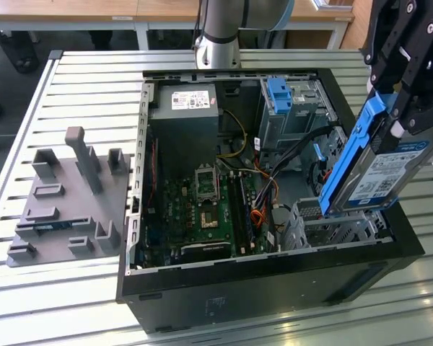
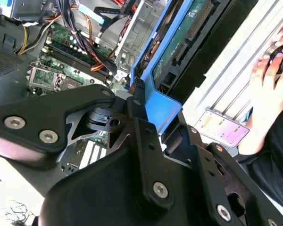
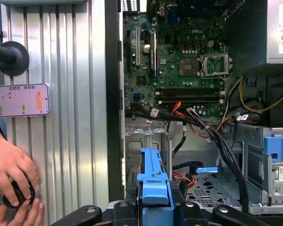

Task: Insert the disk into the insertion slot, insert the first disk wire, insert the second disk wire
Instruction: 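Insert the disk into the insertion slot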

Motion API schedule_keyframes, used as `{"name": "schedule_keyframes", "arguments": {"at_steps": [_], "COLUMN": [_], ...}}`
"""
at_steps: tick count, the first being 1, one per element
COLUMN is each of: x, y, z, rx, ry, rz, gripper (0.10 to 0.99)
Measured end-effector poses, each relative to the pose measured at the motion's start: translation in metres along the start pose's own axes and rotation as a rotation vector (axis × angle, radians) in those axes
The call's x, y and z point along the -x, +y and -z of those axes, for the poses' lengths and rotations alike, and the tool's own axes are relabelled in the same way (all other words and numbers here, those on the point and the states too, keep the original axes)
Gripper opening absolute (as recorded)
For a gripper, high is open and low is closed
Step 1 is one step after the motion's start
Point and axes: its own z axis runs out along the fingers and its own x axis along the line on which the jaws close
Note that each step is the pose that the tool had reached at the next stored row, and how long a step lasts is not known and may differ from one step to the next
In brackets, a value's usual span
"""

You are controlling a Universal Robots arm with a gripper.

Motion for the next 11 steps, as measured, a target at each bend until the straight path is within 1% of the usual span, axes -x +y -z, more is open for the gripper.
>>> {"name": "schedule_keyframes", "arguments": {"at_steps": [11], "x": [0.0031], "y": [0.0052], "z": [-0.0053], "rx": [0.000], "ry": [0.0001], "rz": [0.000], "gripper": [0.369]}}
